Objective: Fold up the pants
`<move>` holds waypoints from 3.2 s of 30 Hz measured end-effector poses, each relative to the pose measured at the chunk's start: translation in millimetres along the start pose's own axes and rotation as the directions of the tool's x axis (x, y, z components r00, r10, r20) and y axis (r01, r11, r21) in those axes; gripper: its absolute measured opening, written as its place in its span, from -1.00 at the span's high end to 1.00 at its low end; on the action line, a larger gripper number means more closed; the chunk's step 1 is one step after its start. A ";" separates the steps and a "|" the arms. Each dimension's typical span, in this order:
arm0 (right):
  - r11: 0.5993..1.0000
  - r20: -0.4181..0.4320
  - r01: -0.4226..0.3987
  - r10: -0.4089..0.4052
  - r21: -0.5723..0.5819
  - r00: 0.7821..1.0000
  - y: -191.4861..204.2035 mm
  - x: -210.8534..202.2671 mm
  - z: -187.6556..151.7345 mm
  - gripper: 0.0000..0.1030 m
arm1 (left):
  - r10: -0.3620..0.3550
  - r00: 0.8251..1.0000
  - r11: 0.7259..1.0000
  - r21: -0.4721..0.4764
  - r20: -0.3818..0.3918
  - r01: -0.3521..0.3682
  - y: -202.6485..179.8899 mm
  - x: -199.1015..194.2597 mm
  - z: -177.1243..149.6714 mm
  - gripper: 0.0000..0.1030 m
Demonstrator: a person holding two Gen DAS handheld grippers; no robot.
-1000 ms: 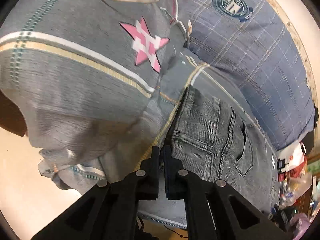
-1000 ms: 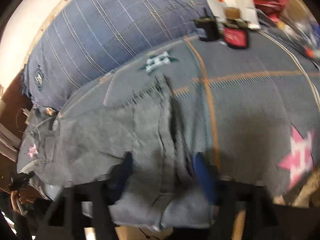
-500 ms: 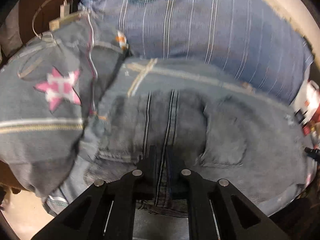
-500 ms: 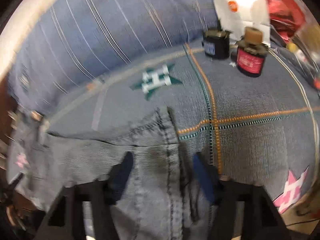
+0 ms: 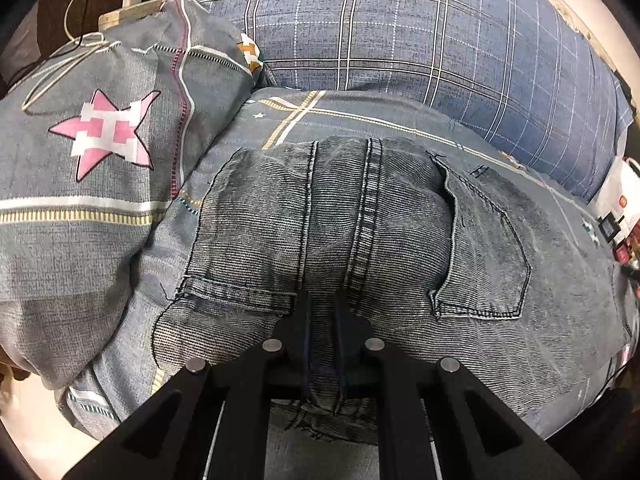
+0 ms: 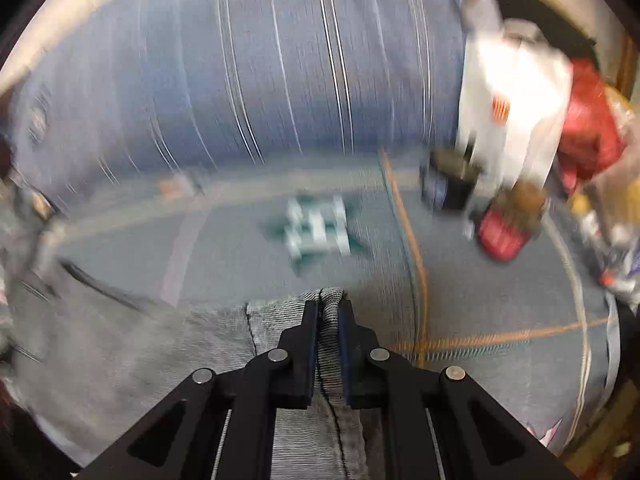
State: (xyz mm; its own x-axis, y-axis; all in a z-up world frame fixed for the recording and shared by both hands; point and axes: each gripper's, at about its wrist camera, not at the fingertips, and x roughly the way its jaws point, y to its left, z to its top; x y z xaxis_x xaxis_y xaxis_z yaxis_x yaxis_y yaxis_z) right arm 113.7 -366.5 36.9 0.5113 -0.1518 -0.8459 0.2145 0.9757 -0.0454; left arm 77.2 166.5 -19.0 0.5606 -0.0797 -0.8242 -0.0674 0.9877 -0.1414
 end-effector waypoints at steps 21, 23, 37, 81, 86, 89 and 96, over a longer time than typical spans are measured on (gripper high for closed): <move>0.990 0.035 -0.134 0.135 -0.042 0.990 56.0 -71.8 -31.0 -0.19 | 0.149 0.984 0.989 -0.022 0.096 -0.148 -13.7 -47.7 7.3 -0.23; 0.968 0.061 -0.223 0.231 -0.119 0.971 93.7 -88.7 -6.3 -0.19 | 0.134 0.982 0.991 0.013 0.134 -0.137 -23.1 -53.9 11.0 -0.43; 0.768 -0.313 -0.467 0.357 -0.438 0.880 360.2 43.1 44.1 0.42 | 0.116 0.993 0.993 -0.021 0.012 -0.116 7.3 4.1 -26.5 -0.59; 0.461 -0.289 -0.887 0.846 -0.029 0.449 362.8 -54.1 26.5 -0.93 | 0.179 0.984 0.984 -0.008 0.003 -0.179 -10.2 4.9 -25.5 -0.69; 0.547 -0.455 -0.837 0.750 0.021 0.479 445.0 15.8 17.3 -0.93 | 0.142 0.990 0.990 -0.019 0.013 -0.141 -3.5 -0.8 -27.6 -0.68; 0.559 -0.453 -0.822 0.764 0.108 0.460 440.7 40.9 6.5 -0.96 | 0.101 0.994 0.994 -0.045 0.041 -0.099 0.8 -19.7 -24.4 -0.68; 0.565 -0.338 -0.819 0.792 0.093 0.508 352.4 -17.5 1.6 -0.96 | 0.077 0.981 0.996 -0.062 0.177 -0.067 -1.3 -62.3 0.6 -0.68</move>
State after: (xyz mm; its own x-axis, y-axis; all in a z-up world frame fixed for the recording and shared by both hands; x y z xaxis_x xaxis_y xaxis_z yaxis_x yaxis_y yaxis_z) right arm 181.7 -20.3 36.5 0.1486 0.7492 -0.6455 -0.2203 0.6614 0.7169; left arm 42.9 170.3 32.9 0.6913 0.0216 -0.7222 -0.1554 0.9806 -0.1194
